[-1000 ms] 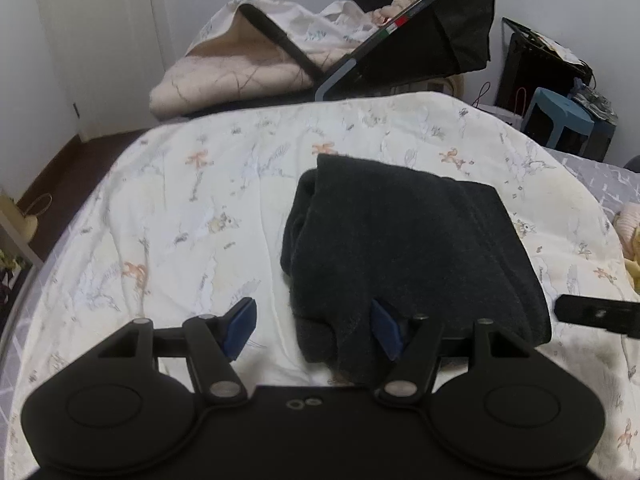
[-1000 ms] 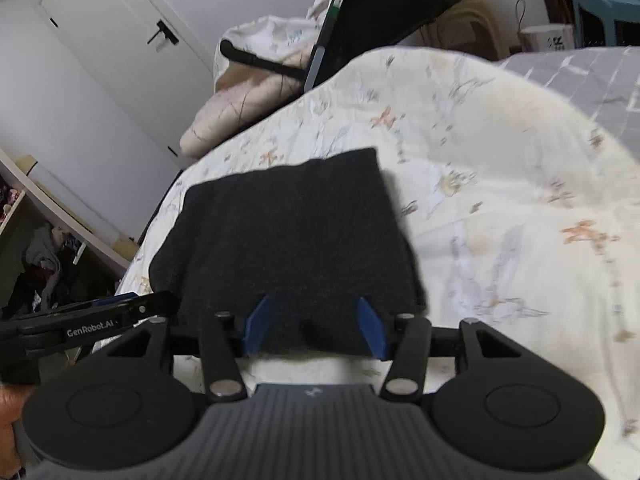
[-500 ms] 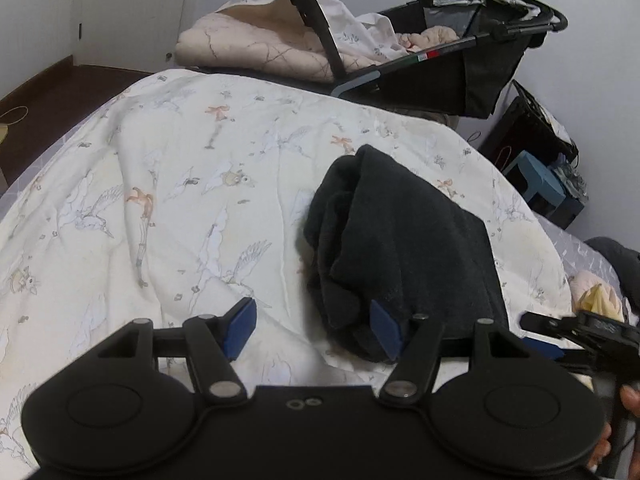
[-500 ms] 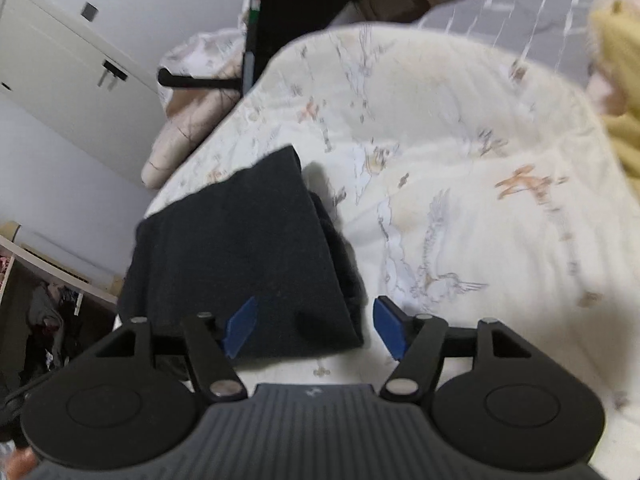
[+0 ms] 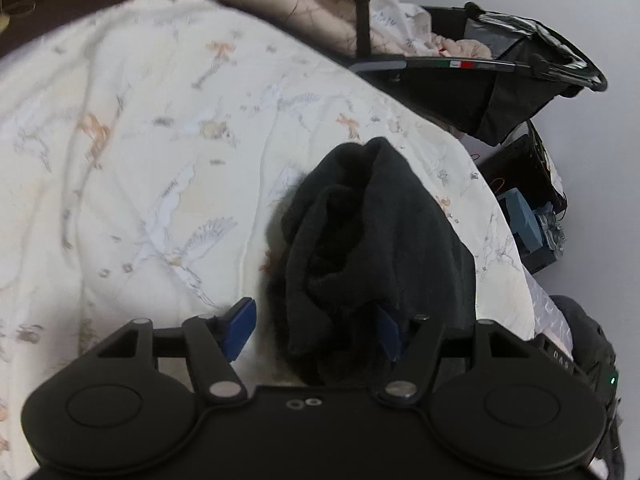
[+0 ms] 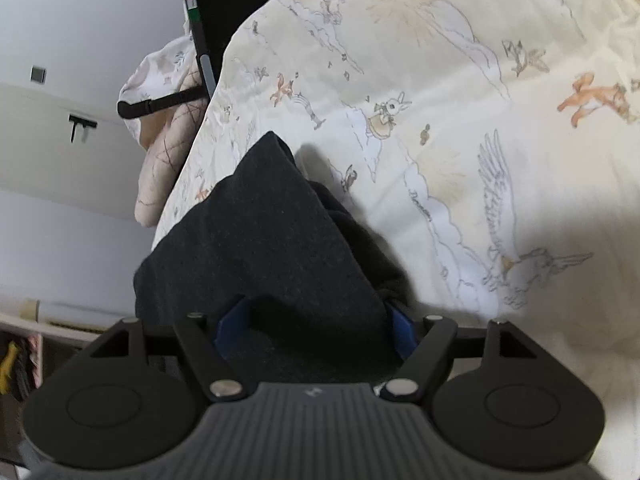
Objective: Fold clothes
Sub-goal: 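Grasp the folded pants bundle with both tools and lift it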
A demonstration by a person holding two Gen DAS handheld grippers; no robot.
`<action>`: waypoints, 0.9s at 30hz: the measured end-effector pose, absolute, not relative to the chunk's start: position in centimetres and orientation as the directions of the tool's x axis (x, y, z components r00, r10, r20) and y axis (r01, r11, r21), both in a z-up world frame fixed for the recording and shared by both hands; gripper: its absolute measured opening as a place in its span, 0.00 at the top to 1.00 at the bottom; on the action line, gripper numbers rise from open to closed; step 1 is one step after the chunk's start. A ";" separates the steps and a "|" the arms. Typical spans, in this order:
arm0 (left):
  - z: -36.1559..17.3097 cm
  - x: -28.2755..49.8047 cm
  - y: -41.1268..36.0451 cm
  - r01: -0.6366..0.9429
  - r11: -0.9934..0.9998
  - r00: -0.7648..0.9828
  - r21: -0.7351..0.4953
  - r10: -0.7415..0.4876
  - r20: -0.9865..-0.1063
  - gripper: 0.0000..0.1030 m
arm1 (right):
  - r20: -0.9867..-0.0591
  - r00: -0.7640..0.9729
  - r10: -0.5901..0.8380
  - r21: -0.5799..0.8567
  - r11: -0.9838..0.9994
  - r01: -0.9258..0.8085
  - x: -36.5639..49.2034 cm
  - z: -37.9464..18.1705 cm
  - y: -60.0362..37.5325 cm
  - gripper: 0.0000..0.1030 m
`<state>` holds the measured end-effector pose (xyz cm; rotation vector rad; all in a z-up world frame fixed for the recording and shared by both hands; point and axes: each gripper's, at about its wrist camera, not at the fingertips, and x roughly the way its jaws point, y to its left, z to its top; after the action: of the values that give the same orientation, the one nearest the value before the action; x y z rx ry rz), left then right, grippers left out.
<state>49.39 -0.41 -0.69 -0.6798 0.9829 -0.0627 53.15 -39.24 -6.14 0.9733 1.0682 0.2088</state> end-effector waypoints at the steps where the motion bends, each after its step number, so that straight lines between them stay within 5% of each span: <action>1: -0.8 49.3 0.1 -0.263 0.769 0.577 -0.583 -0.359 -0.734 0.38 | -0.647 0.505 0.572 0.752 0.589 0.295 53.1 -6.1 -39.3 0.24; 14: -5.1 51.8 0.3 -0.364 0.553 0.578 -0.749 -0.497 -0.647 0.35 | -0.597 0.485 0.639 0.802 0.500 0.327 54.6 -8.1 -40.9 0.22; 16: -5.2 51.9 0.2 -0.363 0.531 0.582 -0.766 -0.513 -0.631 0.39 | -0.587 0.437 0.681 0.809 0.498 0.311 55.5 -8.0 -39.6 0.27; 18: -5.1 51.9 0.2 -0.355 0.513 0.578 -0.781 -0.536 -0.615 0.42 | -0.579 0.442 0.685 0.815 0.500 0.293 55.3 -7.5 -39.3 0.50; 21: -5.3 51.7 0.7 -0.357 0.460 0.582 -0.813 -0.571 -0.579 0.44 | -0.561 0.463 0.686 0.826 0.502 0.257 54.7 -6.6 -39.4 0.70; 27: -4.8 50.3 1.1 -0.285 0.371 0.605 -0.884 -0.645 -0.466 0.56 | -0.526 0.484 0.700 0.845 0.496 0.201 53.0 -5.1 -39.7 0.74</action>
<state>50.33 1.11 -4.80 -1.2119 0.9444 -0.2815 52.97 -39.72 -5.09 1.0420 1.0556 0.3819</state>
